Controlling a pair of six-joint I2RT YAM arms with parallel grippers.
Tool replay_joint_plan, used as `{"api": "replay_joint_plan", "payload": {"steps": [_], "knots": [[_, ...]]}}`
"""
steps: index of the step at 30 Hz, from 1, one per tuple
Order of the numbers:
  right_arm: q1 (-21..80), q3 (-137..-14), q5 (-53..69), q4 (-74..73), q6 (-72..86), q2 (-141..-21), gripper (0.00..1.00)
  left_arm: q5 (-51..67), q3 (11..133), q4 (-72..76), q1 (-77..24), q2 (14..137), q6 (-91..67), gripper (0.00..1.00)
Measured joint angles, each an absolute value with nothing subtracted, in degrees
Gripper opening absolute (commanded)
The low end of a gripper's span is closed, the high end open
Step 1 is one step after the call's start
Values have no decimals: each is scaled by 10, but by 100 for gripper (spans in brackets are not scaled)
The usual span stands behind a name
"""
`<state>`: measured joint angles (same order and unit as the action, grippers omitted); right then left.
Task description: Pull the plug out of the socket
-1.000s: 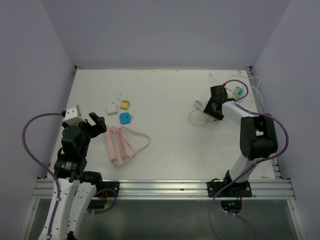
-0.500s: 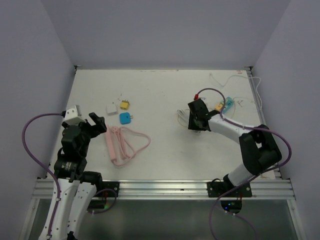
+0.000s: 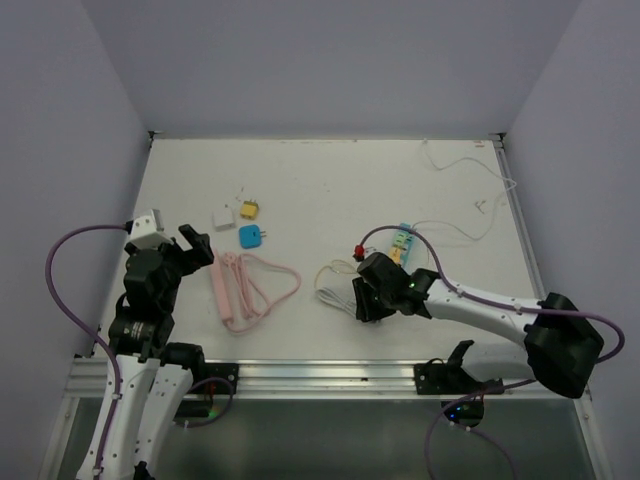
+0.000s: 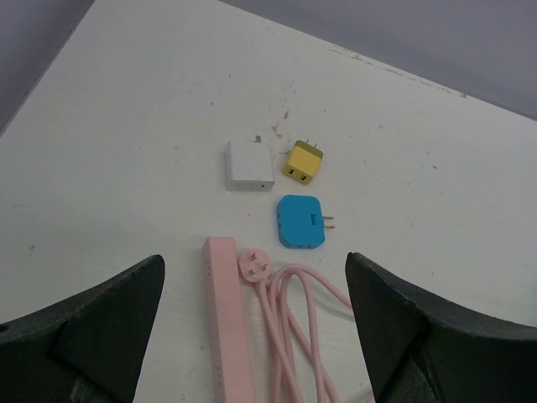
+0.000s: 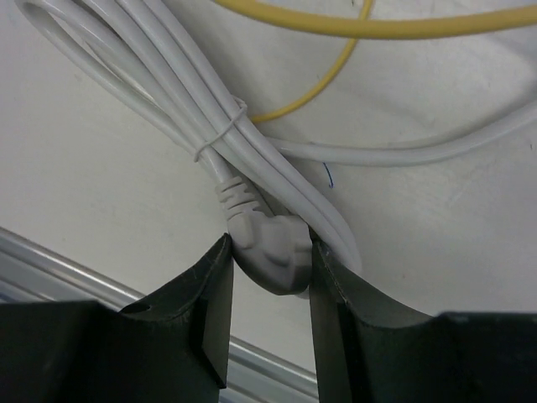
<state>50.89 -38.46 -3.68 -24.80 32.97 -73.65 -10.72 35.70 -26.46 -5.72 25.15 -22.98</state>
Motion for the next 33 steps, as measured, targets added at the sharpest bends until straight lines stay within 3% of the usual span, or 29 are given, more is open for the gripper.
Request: {"api": "replay_joint_plan", "payload": {"steps": [1, 2, 6, 11, 17, 21, 26, 33], "knots": [[511, -376, -32, -264, 330, -718, 29, -107, 357, -265, -57, 253, -230, 92], [512, -367, -29, -282, 331, -696, 40, -107, 357, -265, -57, 253, -230, 92], [513, -355, -31, -361, 338, -606, 57, -107, 357, -265, -57, 259, -230, 92], [513, -372, -57, -402, 344, -527, 69, -105, 357, -264, -56, 267, -230, 92], [499, -438, -153, -428, 345, -546, 73, -100, 357, -264, -56, 277, -230, 92], [425, -445, -190, -423, 346, -556, 71, -97, 357, -264, -55, 277, -230, 92], [352, -387, -206, -349, 345, -532, 70, -95, 357, -264, -55, 277, -230, 92], [347, -323, -236, -254, 345, -533, 70, -92, 357, -264, -55, 278, -230, 92]]}}
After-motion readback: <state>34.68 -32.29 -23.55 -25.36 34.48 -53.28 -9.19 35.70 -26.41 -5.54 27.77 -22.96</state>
